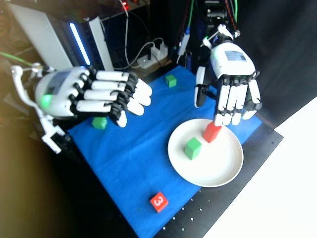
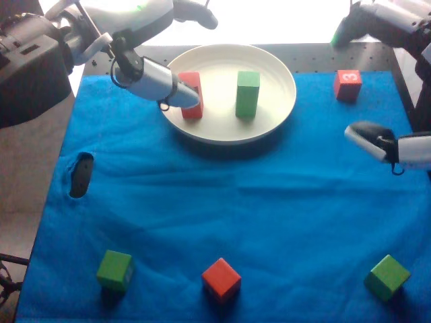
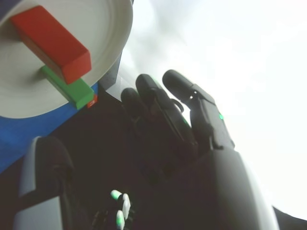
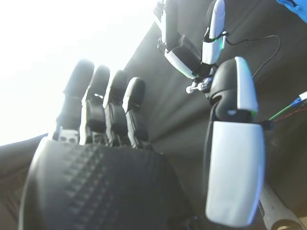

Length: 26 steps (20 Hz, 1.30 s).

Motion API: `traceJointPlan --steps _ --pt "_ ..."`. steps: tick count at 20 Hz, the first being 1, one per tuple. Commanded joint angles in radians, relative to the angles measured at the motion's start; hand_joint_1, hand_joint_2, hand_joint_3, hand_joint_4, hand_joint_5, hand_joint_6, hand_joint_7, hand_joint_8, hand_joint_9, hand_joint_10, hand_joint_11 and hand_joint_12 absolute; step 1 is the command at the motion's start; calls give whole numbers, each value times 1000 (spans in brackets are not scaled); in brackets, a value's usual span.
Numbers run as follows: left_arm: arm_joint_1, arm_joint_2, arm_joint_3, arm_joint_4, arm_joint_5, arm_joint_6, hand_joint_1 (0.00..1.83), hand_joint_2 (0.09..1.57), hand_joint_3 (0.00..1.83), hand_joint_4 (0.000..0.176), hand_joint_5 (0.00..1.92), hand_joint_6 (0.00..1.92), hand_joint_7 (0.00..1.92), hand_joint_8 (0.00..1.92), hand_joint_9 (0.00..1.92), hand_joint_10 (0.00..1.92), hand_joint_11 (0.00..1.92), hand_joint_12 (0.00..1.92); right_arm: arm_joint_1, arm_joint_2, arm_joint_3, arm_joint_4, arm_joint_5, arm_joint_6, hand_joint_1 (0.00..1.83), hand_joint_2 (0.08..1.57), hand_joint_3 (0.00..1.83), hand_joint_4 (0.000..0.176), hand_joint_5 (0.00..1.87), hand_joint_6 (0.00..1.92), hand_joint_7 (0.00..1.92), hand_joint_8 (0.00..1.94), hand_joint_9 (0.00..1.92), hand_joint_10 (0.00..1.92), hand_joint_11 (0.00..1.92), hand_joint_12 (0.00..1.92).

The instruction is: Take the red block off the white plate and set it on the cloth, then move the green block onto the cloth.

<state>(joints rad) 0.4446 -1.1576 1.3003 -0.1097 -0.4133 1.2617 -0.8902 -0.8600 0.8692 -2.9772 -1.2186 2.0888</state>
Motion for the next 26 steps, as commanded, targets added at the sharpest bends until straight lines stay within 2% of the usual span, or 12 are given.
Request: traceJointPlan --steps 1,3,6,7,10,13,14,15,18,20,23,26 --pt "-7 0 -1 -1 -127 1 899 947 12 4 416 84 374 28 214 287 0 1097 10 -2 2 -29 -124 -1 1056 587 646 0 402 1114 412 1238 394 1407 339 1692" --pt "-7 1 -1 -3 -128 1 909 960 3 10 429 49 383 10 244 227 0 1105 10 -2 2 -28 -125 -1 1045 606 605 0 425 1034 430 1152 395 1319 334 1671" --pt "-7 -3 6 -9 -121 1 868 966 2 41 440 32 400 6 286 219 0 1143 10 -4 2 -28 -125 -1 1004 676 543 0 413 1038 399 1200 355 1392 290 1715" --pt "-7 -4 9 -11 -117 1 802 960 0 68 417 19 387 0 267 237 0 1259 10 -4 3 -27 -125 -1 1063 689 539 0 332 1140 314 1329 279 1511 245 1759" --pt "-7 -35 46 -21 -78 1 939 950 0 38 436 18 386 3 220 393 0 1273 10 -4 3 -24 -125 -1 1096 686 519 0 329 1176 342 1372 316 1515 260 1731" --pt "-6 -78 97 -35 -26 1 1001 925 0 36 469 21 410 7 179 745 0 1586 10 -4 4 -24 -125 -1 1119 638 611 0 306 1240 355 1432 333 1531 272 1768" --pt "-5 -90 113 -35 -6 1 1006 925 0 7 467 19 430 15 185 789 15 1562 10 -4 4 -24 -125 -1 1105 619 658 0 290 1249 340 1418 311 1521 249 1775" --pt "-5 -100 125 -35 14 2 1018 921 0 0 474 21 446 21 203 803 33 1557 10 -4 4 -24 -124 -1 1103 616 682 0 279 1250 323 1422 294 1531 238 1782" --pt "-5 -128 160 -29 67 2 1035 902 0 0 485 21 479 31 223 783 18 1528 10 -5 6 -24 -124 -1 1104 622 700 0 267 1189 304 1340 268 1468 192 1761" --pt "-4 -136 169 -27 86 2 1017 884 0 20 495 25 467 24 173 823 0 1553 10 -5 6 -24 -124 -1 1070 624 671 0 316 1136 347 1202 315 1390 226 1765" --pt "6 -147 181 -25 104 2 1039 895 0 0 500 29 535 69 196 1039 27 1647 10 -5 7 -24 -124 -1 1016 715 532 0 336 1128 362 1150 321 1384 224 1798" --pt "13 -159 193 -25 113 2 1040 923 4 0 538 56 451 501 225 1176 53 1727 10 -5 7 -24 -124 -1 1036 732 482 0 349 1141 370 1140 332 1360 249 1719"
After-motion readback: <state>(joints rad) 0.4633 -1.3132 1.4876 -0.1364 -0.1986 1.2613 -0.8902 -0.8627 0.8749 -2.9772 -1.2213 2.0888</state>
